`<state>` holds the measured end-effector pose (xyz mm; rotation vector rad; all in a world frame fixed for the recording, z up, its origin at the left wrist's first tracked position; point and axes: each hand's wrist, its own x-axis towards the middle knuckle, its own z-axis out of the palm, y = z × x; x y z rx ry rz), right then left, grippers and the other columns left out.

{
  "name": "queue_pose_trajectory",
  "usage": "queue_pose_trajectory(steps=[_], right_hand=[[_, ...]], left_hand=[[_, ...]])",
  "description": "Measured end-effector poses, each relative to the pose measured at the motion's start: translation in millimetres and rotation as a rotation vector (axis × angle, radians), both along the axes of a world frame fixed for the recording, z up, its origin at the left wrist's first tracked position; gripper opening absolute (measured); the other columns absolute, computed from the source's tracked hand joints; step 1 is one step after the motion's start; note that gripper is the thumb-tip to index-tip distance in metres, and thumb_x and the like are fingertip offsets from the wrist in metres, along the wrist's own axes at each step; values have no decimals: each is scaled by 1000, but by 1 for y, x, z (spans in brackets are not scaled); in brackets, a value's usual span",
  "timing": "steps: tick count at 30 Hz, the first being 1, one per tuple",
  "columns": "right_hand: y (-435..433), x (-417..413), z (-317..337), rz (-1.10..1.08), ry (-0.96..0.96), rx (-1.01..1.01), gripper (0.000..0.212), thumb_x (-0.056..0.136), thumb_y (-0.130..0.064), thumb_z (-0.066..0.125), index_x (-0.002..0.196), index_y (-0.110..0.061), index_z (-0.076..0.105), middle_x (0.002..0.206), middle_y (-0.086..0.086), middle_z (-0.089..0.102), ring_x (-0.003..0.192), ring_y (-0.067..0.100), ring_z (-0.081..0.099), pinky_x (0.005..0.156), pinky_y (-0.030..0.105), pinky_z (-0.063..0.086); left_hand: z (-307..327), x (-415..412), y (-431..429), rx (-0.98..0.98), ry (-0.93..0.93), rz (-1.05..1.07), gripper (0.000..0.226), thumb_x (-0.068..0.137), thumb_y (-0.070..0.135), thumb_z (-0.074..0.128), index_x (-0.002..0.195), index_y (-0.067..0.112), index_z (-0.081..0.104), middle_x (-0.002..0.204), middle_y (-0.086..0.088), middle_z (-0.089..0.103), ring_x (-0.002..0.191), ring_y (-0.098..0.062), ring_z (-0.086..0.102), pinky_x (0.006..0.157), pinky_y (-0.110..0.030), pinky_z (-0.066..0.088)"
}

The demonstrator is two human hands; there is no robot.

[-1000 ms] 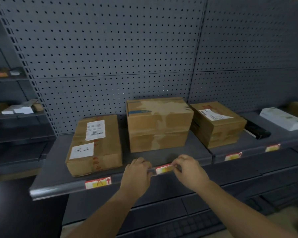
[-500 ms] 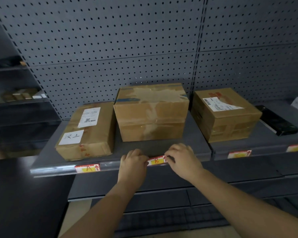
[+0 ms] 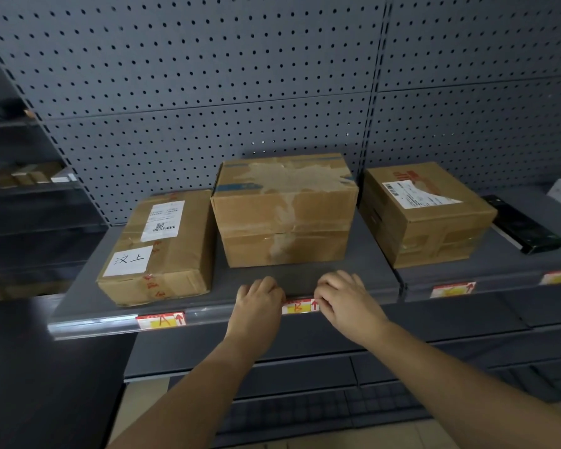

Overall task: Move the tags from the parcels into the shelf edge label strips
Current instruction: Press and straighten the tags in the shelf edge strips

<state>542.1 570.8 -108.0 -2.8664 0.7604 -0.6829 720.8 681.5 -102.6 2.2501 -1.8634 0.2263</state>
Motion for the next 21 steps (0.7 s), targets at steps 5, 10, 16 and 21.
queue_pose_trajectory(steps=[5, 10, 16, 21], right_hand=[[2, 2, -4, -38, -24, 27, 11, 91, -16, 66, 80, -19, 66, 99, -4, 59, 98, 20, 54, 83, 35, 38], [0, -1, -2, -27, -6, 28, 12, 92, -18, 64, 80, -20, 65, 98, -4, 58, 100, 19, 52, 83, 35, 38], [3, -2, -1, -32, 1, 51, 8, 88, -16, 68, 81, -19, 68, 96, -3, 60, 98, 22, 55, 83, 36, 42], [7, -10, 19, -86, -51, 125, 18, 89, -29, 65, 101, -18, 73, 111, -2, 63, 108, 20, 54, 98, 36, 41]], left_hand=[[-9, 5, 2, -87, 61, -46, 21, 75, 10, 77, 86, 23, 66, 92, 4, 53, 79, -16, 56, 71, -32, 50], [-11, 1, 0, -124, 77, -53, 22, 71, 9, 80, 81, 22, 66, 89, 4, 54, 76, -17, 57, 68, -32, 49], [-9, 2, 3, -135, 126, -44, 11, 81, 13, 72, 83, 23, 67, 90, 6, 54, 80, -17, 56, 73, -33, 47], [10, -13, -4, -118, 111, -106, 19, 80, 33, 65, 99, 28, 62, 99, 9, 53, 93, -15, 52, 84, -33, 42]])
